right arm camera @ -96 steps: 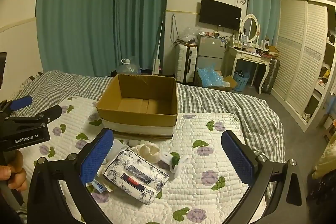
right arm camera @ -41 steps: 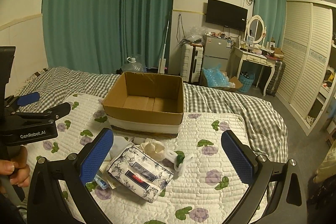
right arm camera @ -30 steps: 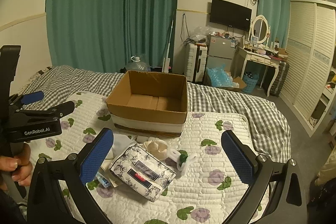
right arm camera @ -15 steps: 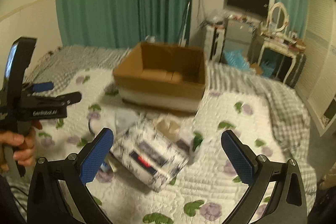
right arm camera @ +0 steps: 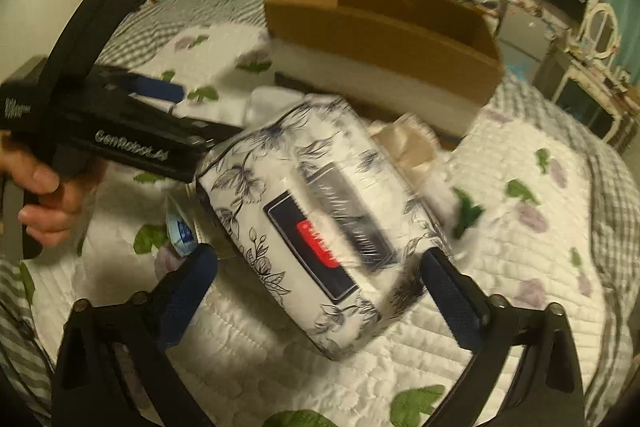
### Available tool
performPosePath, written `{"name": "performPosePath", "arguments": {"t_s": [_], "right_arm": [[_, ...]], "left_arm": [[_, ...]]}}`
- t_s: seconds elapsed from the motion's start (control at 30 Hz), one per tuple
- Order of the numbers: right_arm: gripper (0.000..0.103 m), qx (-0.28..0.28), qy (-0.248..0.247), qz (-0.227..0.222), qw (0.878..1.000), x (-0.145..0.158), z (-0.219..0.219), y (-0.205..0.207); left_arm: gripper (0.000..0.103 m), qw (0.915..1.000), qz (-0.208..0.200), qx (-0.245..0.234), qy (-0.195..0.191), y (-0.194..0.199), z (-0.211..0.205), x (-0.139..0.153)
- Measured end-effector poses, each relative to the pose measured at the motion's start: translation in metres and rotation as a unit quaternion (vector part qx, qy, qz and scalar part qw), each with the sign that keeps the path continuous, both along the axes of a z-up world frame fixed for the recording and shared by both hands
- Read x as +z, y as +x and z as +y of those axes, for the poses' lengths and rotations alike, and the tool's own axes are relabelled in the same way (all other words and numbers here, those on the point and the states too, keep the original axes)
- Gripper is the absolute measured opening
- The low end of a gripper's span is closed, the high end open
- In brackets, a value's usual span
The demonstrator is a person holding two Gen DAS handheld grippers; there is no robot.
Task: Organize soft objects
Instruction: 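Grasp the white sock with the left tool while the right grasps the floral tissue pouch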
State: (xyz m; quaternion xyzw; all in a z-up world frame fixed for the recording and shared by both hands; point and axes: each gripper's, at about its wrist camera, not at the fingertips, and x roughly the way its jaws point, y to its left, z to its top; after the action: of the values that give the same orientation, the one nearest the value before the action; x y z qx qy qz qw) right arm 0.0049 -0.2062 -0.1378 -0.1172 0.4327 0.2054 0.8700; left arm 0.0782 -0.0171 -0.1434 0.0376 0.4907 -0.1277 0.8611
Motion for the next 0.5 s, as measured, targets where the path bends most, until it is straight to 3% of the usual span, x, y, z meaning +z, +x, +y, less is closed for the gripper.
{"name": "performPosePath", "arguments": {"t_s": [0.07,0.23,0.33,0.37,0.43,0.5], "right_arm": [[0.076,-0.008,-0.011,-0.004,1.0,-0.002,-0.001,0.002],[0.058,-0.029,0.05,0.008,0.998,0.008,-0.026,0.002],[0.049,-0.048,0.055,0.002,0.997,0.013,-0.035,-0.002],[0.047,-0.052,0.055,0.0,0.997,0.014,-0.036,-0.003],[0.046,-0.058,0.059,-0.001,0.997,0.017,-0.04,-0.005],[0.045,-0.066,0.059,-0.005,0.996,0.021,-0.043,-0.007]], "left_arm": [[0.103,0.9999,0.006,-0.003,-0.009,0.006,-0.001,-0.003],[0.103,0.9996,0.014,-0.022,-0.012,0.016,-0.011,-0.008],[0.102,0.9994,0.02,-0.027,-0.01,0.019,-0.019,-0.013],[0.093,0.9994,0.021,-0.026,-0.009,0.02,-0.021,-0.014],[0.059,0.9993,0.023,-0.028,-0.012,0.019,-0.024,-0.015],[0.045,0.9987,0.027,-0.038,-0.022,0.014,-0.027,-0.012]]}}
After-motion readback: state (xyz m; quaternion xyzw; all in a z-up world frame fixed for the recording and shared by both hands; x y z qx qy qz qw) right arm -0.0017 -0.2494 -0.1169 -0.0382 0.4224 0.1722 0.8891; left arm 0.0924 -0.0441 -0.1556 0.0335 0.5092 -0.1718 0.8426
